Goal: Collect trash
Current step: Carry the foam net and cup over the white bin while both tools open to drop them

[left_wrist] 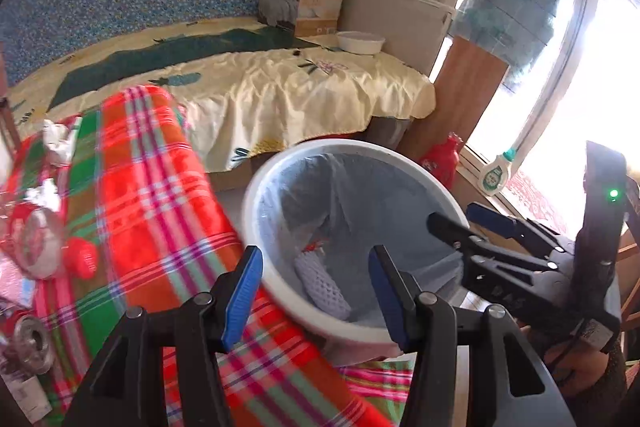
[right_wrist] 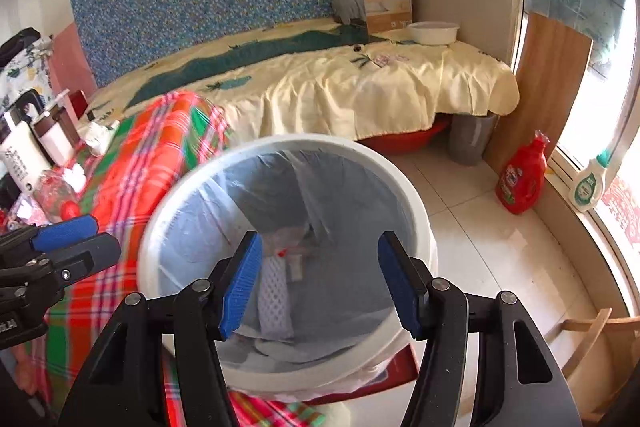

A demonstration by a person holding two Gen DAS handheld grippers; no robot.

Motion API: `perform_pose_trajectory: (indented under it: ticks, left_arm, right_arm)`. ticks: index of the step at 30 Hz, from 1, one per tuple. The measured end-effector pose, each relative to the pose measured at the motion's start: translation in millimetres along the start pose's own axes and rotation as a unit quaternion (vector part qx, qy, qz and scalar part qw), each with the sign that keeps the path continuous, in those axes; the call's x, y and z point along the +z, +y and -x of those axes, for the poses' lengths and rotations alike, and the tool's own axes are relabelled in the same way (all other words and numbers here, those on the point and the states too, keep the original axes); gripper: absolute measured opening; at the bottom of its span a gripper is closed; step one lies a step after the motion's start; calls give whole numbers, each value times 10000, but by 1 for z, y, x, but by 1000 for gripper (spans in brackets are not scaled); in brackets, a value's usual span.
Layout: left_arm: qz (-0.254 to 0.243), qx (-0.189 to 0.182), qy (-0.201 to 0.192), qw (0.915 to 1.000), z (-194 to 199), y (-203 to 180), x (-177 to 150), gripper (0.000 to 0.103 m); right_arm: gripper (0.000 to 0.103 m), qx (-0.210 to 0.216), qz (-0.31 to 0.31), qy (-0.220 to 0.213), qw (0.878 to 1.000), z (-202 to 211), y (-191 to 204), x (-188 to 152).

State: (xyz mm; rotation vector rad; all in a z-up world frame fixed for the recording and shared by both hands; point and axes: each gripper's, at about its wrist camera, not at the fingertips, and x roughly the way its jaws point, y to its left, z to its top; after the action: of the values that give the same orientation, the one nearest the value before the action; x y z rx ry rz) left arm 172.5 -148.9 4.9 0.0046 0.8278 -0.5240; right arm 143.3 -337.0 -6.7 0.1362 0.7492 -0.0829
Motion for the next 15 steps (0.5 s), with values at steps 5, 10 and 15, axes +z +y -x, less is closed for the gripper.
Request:
perform_pose_trajectory:
  ticks: [5, 10, 15]
  left_arm:
    - [164, 401, -261, 9987, 40, 25, -9, 55]
    - [359, 641, -512, 9960, 78, 47, -23, 55]
    - [560, 1099, -728, 9897, 114, 75, -44, 55]
  right_arm:
    - [61, 270, 99, -230, 9993, 19, 25, 2]
    - [61, 559, 265, -361, 9974, 32, 56, -1]
    - [61, 807, 484, -367, 9949, 38, 85, -7]
